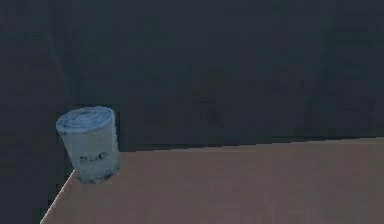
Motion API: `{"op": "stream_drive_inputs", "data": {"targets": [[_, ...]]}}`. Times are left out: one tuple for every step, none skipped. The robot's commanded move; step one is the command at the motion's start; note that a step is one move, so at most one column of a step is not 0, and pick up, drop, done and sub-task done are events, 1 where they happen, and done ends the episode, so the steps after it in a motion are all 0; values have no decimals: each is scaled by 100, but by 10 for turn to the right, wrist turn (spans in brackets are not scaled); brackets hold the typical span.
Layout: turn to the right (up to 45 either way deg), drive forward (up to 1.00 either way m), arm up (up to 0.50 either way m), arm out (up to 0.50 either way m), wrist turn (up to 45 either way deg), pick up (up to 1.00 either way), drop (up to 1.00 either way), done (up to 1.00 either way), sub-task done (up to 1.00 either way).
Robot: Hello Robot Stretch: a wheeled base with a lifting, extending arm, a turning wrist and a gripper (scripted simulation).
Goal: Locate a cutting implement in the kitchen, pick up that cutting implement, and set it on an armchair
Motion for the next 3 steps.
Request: {"op": "stream_drive_inputs", "data": {"targets": [[0, 40, 0, 0, 0, 0, 0, 0, 0], [450, 0, 0, 0, 0, 0, 0, 0, 0], [120, 0, 0, 0, 0, 0, 0, 0, 0]]}}
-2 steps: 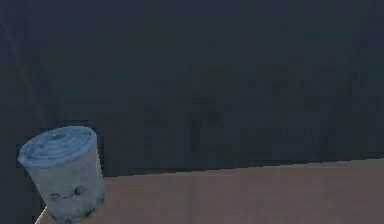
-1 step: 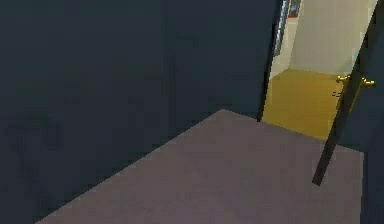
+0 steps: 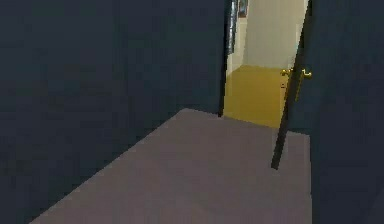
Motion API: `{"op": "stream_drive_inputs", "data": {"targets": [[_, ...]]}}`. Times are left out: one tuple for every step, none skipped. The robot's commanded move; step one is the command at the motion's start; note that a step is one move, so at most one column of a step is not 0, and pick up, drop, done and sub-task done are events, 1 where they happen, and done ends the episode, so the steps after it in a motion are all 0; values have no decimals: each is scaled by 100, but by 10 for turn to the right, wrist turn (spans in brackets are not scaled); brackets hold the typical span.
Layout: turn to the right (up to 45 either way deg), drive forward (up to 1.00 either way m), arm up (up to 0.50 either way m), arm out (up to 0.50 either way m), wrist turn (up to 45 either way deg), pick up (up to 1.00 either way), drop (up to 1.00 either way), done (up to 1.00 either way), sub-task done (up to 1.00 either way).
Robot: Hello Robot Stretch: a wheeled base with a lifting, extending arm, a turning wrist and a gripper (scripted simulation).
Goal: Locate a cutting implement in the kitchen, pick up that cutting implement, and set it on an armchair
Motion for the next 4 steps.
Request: {"op": "stream_drive_inputs", "data": {"targets": [[0, 55, 0, 0, 0, 0, 0, 0, 0], [120, 0, 0, 0, 0, 0, 0, 0, 0], [0, 100, 0, 0, 0, 0, 0, 0, 0], [180, 0, 0, 0, 0, 0, 0, 0, 0]]}}
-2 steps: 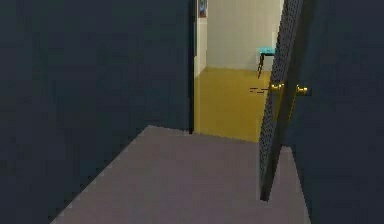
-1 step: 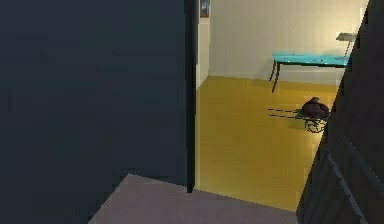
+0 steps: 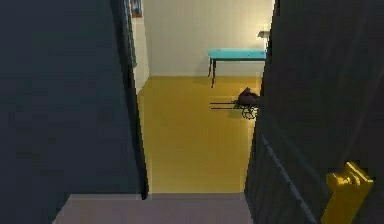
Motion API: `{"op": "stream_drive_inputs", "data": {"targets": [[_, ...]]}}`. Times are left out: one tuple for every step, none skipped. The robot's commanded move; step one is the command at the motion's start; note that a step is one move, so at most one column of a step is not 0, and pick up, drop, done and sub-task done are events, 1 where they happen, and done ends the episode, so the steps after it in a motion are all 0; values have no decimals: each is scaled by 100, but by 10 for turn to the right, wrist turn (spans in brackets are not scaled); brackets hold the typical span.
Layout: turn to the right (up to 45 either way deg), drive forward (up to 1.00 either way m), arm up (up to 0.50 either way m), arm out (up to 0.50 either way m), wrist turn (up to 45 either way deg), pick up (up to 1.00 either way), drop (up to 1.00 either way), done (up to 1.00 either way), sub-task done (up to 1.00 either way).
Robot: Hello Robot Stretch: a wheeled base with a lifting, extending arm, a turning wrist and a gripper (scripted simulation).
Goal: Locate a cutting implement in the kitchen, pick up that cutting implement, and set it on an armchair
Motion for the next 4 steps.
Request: {"op": "stream_drive_inputs", "data": {"targets": [[0, 5, 0, 0, 0, 0, 0, 0, 0], [0, 100, 0, 0, 0, 0, 0, 0, 0], [60, 0, 0, 0, 0, 0, 0, 0, 0], [0, 35, 0, 0, 0, 0, 0, 0, 0]]}}
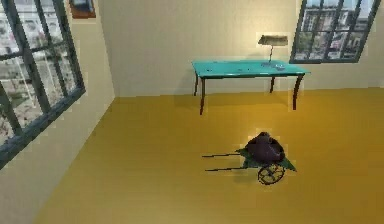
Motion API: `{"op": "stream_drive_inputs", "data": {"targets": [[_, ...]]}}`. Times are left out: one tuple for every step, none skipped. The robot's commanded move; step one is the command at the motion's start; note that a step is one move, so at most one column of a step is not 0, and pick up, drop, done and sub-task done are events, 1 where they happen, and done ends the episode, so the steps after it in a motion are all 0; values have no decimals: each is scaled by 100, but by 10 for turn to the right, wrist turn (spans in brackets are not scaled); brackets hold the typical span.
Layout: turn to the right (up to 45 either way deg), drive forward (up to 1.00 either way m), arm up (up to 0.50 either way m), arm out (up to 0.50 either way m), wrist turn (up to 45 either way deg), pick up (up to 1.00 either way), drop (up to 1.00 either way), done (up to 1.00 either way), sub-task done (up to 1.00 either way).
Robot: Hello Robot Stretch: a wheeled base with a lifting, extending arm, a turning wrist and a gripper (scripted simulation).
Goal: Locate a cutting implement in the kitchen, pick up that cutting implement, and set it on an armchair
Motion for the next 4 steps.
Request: {"op": "stream_drive_inputs", "data": {"targets": [[390, 0, 0, 0, 0, 0, 0, 0, 0], [0, 50, 0, 0, 0, 0, 0, 0, 0], [270, 0, 0, 0, 0, 0, 0, 0, 0], [0, 100, 0, 0, 0, 0, 0, 0, 0]]}}
